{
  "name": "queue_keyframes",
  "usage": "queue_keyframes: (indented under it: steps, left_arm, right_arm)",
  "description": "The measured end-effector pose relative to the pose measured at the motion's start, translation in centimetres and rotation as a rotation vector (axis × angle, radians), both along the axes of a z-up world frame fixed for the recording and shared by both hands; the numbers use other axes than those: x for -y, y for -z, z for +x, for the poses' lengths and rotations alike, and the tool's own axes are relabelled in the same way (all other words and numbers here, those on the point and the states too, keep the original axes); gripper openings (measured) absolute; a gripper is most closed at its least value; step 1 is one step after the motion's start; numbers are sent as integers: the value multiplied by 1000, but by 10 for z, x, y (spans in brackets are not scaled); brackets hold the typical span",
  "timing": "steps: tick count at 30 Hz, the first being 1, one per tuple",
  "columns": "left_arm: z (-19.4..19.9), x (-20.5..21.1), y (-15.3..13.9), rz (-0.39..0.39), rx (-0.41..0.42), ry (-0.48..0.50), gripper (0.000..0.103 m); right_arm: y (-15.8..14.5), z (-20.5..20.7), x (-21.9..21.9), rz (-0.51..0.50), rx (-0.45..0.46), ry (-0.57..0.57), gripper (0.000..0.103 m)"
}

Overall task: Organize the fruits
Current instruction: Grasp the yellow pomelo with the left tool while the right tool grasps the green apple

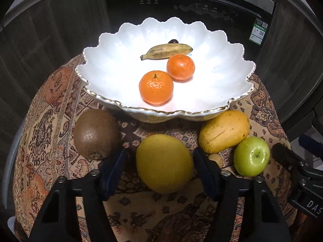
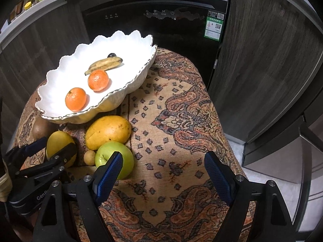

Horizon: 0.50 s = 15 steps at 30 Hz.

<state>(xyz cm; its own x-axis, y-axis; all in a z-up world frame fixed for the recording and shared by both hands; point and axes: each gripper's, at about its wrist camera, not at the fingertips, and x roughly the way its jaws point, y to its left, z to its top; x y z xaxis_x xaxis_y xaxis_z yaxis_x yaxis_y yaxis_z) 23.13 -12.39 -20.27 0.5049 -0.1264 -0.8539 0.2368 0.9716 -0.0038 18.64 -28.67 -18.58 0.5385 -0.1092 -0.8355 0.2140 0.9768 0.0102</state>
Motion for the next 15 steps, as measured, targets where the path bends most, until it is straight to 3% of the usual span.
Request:
queue_keyframes:
  steps: [9, 15]
  left_arm:
    - [-3, -2, -5, -5, -28, 14, 56]
    - [-14, -14, -18, 3, 0, 7, 55]
  right_arm:
    - [-2, -3, 1, 12, 2, 3, 83]
    - [-7, -5, -9, 34, 30, -32, 83]
